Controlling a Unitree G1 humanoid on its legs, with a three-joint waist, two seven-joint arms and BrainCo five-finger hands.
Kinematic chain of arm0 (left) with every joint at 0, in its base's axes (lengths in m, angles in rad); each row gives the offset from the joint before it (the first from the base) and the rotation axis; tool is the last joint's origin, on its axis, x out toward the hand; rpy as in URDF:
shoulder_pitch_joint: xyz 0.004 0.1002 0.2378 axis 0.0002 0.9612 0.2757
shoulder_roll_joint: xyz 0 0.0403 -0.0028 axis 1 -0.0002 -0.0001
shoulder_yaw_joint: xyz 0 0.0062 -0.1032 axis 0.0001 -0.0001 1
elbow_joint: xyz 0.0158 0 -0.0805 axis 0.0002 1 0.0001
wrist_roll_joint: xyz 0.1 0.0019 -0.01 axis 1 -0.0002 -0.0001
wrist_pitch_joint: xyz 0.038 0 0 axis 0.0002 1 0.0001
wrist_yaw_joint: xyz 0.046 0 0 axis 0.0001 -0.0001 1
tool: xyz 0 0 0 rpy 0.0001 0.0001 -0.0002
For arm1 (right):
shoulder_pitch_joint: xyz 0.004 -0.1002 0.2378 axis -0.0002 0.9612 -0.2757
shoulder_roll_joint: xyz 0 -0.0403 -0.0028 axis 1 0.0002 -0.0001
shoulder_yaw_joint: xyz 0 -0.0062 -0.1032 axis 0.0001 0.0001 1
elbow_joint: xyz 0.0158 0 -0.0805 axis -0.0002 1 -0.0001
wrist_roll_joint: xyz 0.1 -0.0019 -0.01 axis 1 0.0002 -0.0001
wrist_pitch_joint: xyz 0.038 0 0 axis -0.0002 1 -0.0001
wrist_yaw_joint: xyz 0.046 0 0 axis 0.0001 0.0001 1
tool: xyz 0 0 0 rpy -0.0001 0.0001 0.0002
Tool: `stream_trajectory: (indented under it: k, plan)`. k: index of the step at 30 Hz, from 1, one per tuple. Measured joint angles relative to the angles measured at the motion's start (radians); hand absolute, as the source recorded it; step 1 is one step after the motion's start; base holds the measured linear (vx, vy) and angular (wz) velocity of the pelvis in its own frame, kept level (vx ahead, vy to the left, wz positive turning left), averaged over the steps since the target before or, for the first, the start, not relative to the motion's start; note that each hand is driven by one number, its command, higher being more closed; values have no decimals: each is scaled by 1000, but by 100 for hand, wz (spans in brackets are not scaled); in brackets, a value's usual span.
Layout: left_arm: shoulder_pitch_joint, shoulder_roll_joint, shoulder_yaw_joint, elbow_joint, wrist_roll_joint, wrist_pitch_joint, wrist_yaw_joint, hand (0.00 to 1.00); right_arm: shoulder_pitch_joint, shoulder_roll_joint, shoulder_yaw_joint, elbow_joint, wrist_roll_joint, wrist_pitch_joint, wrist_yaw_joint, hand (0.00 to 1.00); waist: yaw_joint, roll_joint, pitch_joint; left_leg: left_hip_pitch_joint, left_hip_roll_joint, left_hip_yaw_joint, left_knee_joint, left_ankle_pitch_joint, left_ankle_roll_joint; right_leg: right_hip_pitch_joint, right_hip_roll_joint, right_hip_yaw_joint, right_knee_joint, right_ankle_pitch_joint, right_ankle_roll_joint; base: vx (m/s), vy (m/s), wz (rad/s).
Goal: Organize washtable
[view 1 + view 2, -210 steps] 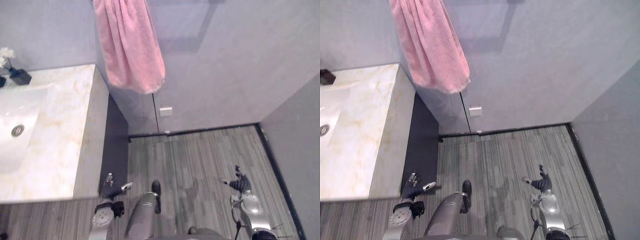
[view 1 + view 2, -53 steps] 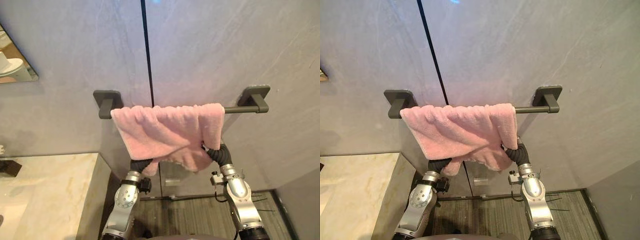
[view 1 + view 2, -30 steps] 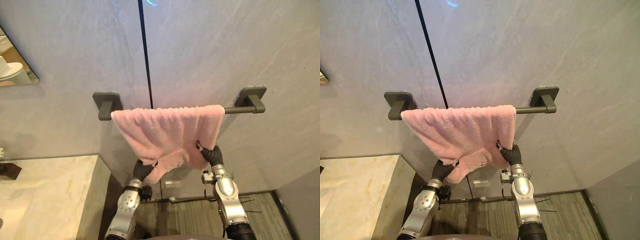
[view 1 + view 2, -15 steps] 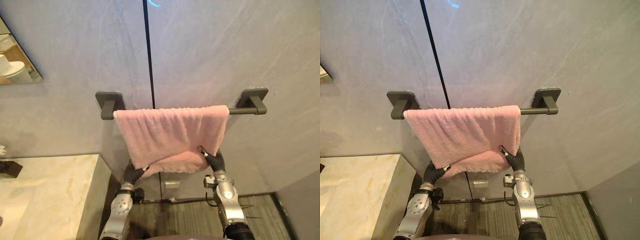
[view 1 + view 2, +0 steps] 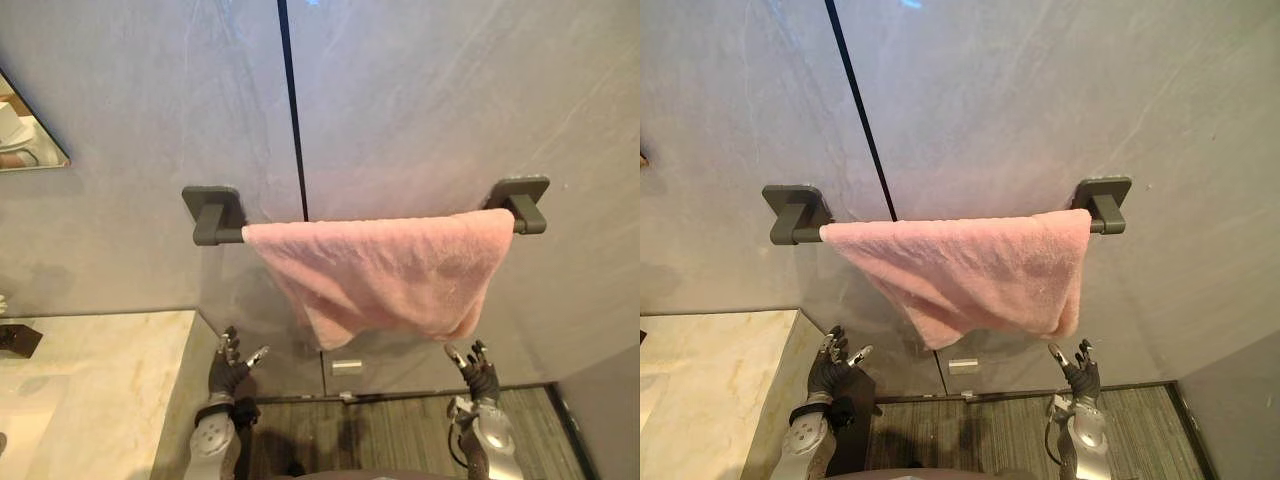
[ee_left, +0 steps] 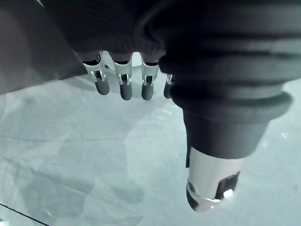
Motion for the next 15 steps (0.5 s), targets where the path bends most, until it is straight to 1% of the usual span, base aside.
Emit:
stream_trajectory:
  k: [3, 5, 8, 11, 13, 14, 15]
  plan:
    - [1, 0, 8, -2, 0, 0, 3, 0, 19, 3, -24, -6, 10, 0, -2, 0, 1, -1, -1, 7, 1, 1, 0, 0, 0, -2, -1, 3, 7, 0, 0, -76, -14, -3]
    - [13, 0, 26, -29, -1, 0, 19, 0, 26, 2, -44, -14, 15, 0, -11, 0, 0, -1, -1, 11, 2, 3, 0, 0, 0, -2, -2, 5, 11, -1, -1, -75, -14, -1]
    - [18, 1, 67, -101, -1, -1, 25, 0, 57, 1, -82, -96, 40, -1, -20, 0, 2, -1, -2, 10, 3, 2, 0, 0, 0, -5, -3, 5, 17, -3, 0, -52, -14, 1]
    - [36, -20, 83, -231, -1, 0, 38, 0, 65, 2, -146, -196, 42, -1, -27, 0, 0, -2, -3, 10, 2, 5, -1, -6, -2, -7, -5, 7, 22, -10, 2, -25, -9, 0]
    - [57, -30, 90, -309, -2, 0, 40, 0, 66, 3, -210, -284, 42, -1, -58, 0, 0, -3, -5, 10, 1, 6, 0, -6, -1, -6, -6, 8, 22, -10, 3, 0, 0, 0]
    - [58, -37, 100, -385, -4, 1, 60, 0, 63, 2, -261, -358, 42, -4, -93, 0, 2, -6, -9, 9, 2, 4, 0, -3, 3, -4, -5, 7, 23, -10, 3, 0, 0, 0]
    - [58, -40, 110, -417, -5, -2, 68, 0, 59, 2, -277, -386, 42, -6, -106, 0, 2, -7, -10, 9, 2, 4, 0, -3, 3, -4, -5, 7, 23, -10, 3, 0, 0, 0]
